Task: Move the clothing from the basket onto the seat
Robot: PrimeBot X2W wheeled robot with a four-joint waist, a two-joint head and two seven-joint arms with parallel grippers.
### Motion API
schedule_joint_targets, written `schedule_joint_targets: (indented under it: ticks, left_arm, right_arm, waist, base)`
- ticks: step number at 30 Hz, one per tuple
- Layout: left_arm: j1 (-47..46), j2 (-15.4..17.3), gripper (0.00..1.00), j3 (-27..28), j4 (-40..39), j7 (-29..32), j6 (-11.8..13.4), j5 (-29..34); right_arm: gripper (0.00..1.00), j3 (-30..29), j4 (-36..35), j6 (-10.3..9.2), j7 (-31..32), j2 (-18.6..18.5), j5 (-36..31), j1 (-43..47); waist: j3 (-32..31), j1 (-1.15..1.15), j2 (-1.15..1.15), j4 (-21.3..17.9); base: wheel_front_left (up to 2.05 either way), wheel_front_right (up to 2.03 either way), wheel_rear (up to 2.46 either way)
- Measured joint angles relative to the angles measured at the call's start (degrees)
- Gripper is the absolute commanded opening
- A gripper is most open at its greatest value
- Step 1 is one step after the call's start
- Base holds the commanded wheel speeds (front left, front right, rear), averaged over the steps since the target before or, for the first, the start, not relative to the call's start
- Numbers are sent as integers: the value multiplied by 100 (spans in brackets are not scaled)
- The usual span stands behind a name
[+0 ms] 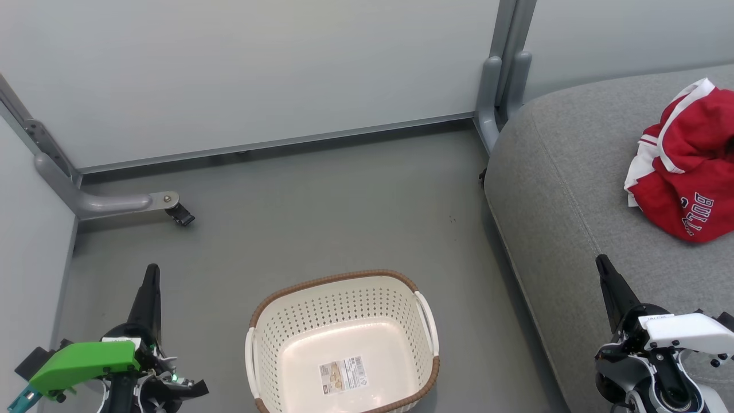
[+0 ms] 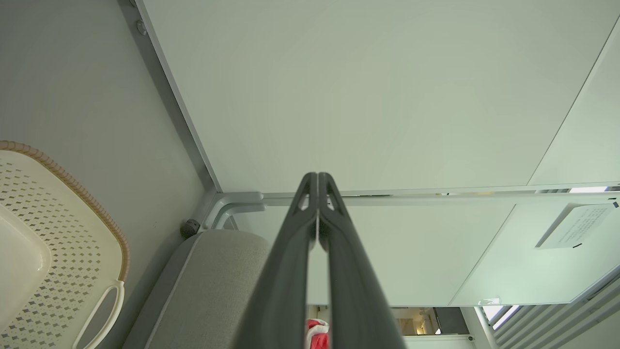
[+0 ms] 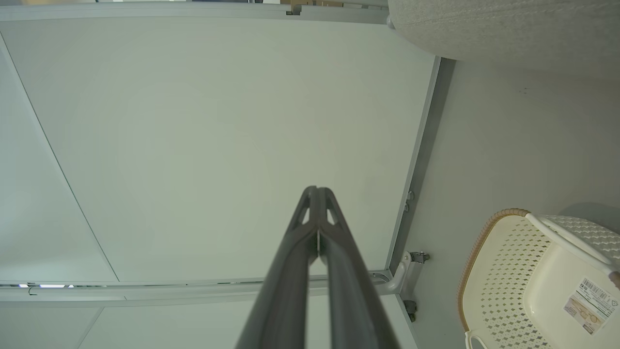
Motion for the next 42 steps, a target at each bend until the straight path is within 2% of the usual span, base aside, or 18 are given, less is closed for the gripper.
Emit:
schedule_joint_targets:
  ticks: [42]
  left_arm:
    - [-12,-42,0,47,3,46,0,26]
  right_arm:
    - [0,0,0,0,3,0,0,-2]
  waist:
    - [0,0,0,0]
  base:
    - [0,0,0]
